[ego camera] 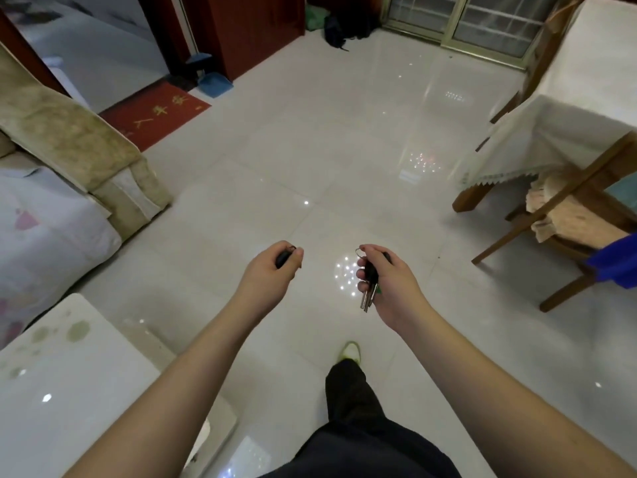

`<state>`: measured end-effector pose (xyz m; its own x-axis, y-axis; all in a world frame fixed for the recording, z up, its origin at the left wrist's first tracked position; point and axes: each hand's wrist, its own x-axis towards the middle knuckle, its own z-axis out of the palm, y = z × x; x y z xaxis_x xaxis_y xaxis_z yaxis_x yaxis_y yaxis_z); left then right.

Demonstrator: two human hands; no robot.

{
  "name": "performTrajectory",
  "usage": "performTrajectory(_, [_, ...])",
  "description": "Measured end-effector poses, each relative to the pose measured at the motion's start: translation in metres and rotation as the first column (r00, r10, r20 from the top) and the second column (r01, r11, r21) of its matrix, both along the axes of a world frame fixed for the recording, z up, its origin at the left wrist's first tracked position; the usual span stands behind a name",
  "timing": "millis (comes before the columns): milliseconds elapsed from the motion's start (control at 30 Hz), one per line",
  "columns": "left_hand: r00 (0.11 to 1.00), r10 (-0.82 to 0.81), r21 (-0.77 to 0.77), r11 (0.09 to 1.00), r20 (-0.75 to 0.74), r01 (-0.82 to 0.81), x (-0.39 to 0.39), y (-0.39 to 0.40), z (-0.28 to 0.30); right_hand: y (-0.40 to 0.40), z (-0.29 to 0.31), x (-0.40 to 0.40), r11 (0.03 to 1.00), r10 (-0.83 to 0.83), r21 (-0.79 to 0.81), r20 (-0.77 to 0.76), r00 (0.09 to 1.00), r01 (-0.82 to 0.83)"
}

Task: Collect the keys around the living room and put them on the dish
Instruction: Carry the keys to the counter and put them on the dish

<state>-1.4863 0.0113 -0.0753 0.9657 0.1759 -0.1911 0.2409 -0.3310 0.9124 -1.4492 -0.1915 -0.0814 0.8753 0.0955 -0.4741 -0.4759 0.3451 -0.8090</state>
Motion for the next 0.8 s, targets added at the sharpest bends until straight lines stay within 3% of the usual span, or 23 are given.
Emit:
performTrajectory(433, [0.999,0.014,0.040,0.999,0.037,-0.015,0.265,-0.013,0.036,0.006,0.014,0.270,0.999,-0.004,0.032,0.044,0.999,0.003])
performTrajectory(800, [0.998,0.065,0.054,0.996,0.007,-0.065,0.452,0.083,0.015,0.100,0.004,0.472,0.997,0.048,0.054,0.032,0.998,-0.049])
